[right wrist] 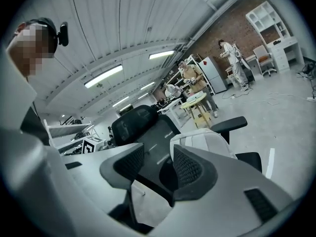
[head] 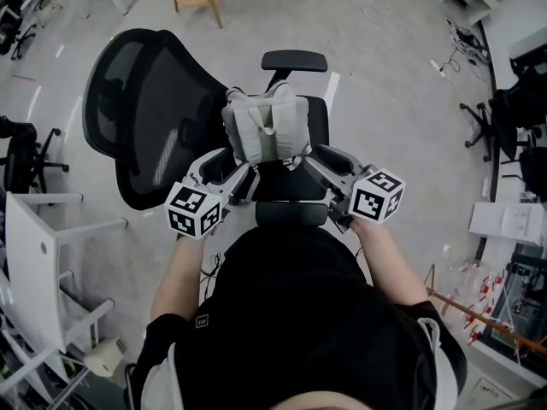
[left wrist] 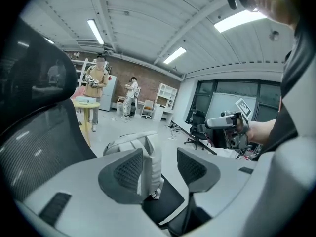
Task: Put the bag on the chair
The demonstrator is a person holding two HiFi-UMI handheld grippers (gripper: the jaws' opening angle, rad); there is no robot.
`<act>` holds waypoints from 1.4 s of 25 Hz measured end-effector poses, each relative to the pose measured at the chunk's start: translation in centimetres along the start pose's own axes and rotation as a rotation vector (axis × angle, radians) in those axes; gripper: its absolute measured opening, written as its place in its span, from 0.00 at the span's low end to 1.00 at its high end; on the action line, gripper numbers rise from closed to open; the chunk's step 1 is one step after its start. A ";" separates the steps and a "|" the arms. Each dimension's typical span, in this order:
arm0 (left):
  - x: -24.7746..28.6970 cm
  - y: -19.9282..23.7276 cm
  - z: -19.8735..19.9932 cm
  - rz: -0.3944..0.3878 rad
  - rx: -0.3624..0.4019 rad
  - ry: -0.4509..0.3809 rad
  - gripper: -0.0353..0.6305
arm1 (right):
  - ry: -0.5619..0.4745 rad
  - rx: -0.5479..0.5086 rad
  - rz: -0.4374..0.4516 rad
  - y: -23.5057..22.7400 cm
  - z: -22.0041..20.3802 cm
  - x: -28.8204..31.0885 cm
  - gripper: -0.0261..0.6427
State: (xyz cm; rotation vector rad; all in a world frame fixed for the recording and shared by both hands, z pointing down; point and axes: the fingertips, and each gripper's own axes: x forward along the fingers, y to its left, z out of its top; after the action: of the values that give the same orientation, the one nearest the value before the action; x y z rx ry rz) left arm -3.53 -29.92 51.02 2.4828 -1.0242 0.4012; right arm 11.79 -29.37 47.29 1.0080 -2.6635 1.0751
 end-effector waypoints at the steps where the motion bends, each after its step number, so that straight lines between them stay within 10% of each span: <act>1: -0.1 -0.3 0.7 0.006 0.015 -0.011 0.40 | -0.020 0.010 0.014 0.3 0.5 -0.4 0.34; 13: -2.5 -7.3 8.9 0.092 0.096 -0.162 0.37 | -0.211 -0.022 0.138 1.9 4.9 -8.9 0.29; 19: -3.0 -12.2 10.2 0.176 0.138 -0.193 0.35 | -0.282 -0.208 0.180 5.6 7.8 -13.7 0.24; 35: -11.6 -13.1 12.4 0.181 0.158 -0.308 0.21 | -0.415 -0.448 0.048 12.7 10.4 -15.0 0.10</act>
State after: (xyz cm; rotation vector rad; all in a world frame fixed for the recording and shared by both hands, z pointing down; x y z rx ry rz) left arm -0.79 -20.56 31.89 2.6580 -1.3944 0.1589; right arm 17.19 -21.21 27.30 1.1697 -3.0503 0.2528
